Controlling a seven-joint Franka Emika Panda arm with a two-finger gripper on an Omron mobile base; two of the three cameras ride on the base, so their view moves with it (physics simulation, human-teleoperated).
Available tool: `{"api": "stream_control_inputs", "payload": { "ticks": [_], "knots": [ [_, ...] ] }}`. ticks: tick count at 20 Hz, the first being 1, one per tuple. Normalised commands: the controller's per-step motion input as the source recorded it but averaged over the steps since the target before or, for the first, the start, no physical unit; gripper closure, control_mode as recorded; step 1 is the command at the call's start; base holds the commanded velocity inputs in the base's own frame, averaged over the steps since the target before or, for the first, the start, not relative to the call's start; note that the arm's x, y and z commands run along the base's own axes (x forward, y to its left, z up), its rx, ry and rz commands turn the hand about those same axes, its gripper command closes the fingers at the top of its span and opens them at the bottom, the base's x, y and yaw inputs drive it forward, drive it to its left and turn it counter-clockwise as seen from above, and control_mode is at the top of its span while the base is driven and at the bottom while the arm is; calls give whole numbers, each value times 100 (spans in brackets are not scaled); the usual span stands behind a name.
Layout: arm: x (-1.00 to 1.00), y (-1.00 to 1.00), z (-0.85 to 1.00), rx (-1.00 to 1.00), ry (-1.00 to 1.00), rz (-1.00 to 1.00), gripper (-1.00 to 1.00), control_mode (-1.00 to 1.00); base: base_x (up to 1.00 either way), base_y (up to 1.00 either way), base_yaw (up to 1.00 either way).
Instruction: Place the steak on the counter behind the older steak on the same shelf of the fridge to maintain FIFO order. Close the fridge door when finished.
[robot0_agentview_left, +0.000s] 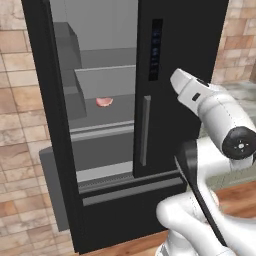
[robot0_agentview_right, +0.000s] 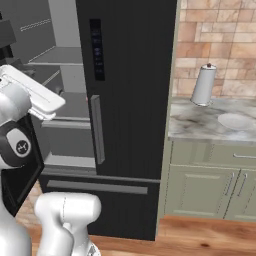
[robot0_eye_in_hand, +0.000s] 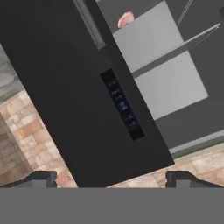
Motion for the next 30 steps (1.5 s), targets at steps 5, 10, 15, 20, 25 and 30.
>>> {"api": "stream_control_inputs", "payload": {
  "ticks": [5, 10, 15, 20, 25, 30],
  "knots": [
    [-100, 25, 16, -26, -10, 0, -100, -100, 0, 0, 0],
    [-100, 30, 32, -34, -10, 5, -100, -100, 0, 0, 0],
    [-99, 46, 15, -39, -3, 5, -100, -100, 0, 0, 0],
    [-86, 68, -8, -35, 0, 1, -100, -100, 0, 0, 0],
    [-31, 86, -13, -21, 1, 0, -100, -100, 0, 0, 0],
    [0, 77, -4, -10, 5, -6, -100, -100, 0, 0, 0]
  ]
}}
